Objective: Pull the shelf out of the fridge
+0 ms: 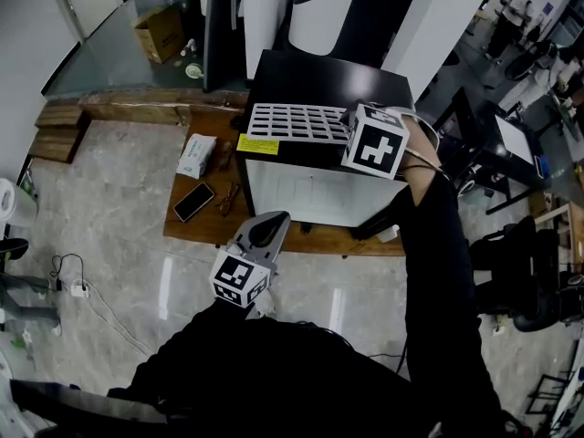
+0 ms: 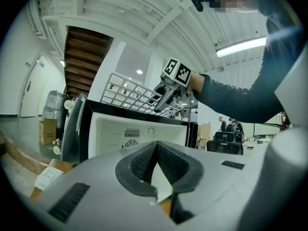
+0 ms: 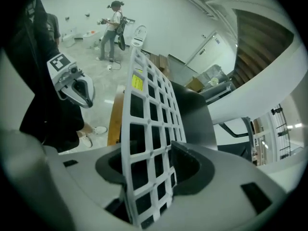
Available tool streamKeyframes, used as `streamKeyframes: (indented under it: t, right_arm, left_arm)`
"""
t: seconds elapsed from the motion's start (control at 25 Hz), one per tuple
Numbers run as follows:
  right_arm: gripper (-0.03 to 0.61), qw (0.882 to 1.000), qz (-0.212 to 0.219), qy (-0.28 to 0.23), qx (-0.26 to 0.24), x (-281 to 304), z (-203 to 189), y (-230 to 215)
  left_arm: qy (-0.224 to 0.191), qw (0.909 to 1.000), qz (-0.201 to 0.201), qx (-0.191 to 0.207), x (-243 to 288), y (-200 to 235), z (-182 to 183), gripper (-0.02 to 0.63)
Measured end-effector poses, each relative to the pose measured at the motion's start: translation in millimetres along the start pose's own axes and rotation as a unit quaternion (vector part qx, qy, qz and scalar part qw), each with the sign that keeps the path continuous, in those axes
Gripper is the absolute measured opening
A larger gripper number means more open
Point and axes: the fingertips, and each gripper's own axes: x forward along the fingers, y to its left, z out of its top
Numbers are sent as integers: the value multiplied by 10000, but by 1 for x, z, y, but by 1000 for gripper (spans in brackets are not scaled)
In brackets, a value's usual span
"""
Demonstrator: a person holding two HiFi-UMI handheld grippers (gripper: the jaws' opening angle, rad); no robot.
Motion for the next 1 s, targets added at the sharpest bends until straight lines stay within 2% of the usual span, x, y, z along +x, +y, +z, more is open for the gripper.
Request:
streamKeyframes:
  t: [0.16,0.28,0.44,0.52,0.68,0.76,0.8,0.84,0.92,1.0]
  right_arm:
    - [304,9972,685,-271,120,9,1,15]
    - [316,9947,932,-383,206,10,-2,15]
    - [339,9794,1886,-629,361,10,-3,35]
    - [341,9770,1970,-725,378,12,-3,39]
    - [341,9807,1601,-1055,372,9,-1,33]
    - [323,9798,1113,-1584,504,-8,8,22]
    - [296,9751,805,-1970,627,-21,14,16]
    - [282,9661,487,-2417,771,-37,21,13]
    - [219,9355,-88,-3350,1116,-71,30,15]
    - [90,8986,-528,-4084,1517,-97,29,29]
  left_arm:
    - [-9,9996,-269,-40,3,-5,0,6]
    - [-11,9994,-348,-90,5,-6,0,6]
    - [-17,9988,-464,-179,7,-8,0,6]
    - [-13,9989,-451,-128,7,-10,-1,6]
    - [4,9991,-405,-84,9,-9,-3,6]
    - [12,9992,-392,-54,11,-9,1,6]
    - [7,9992,-391,-24,11,-10,4,6]
    - [-3,9992,-392,13,10,-11,6,6]
    - [-32,9992,-402,75,8,-13,11,6]
    - [-67,9990,-439,85,5,-17,16,6]
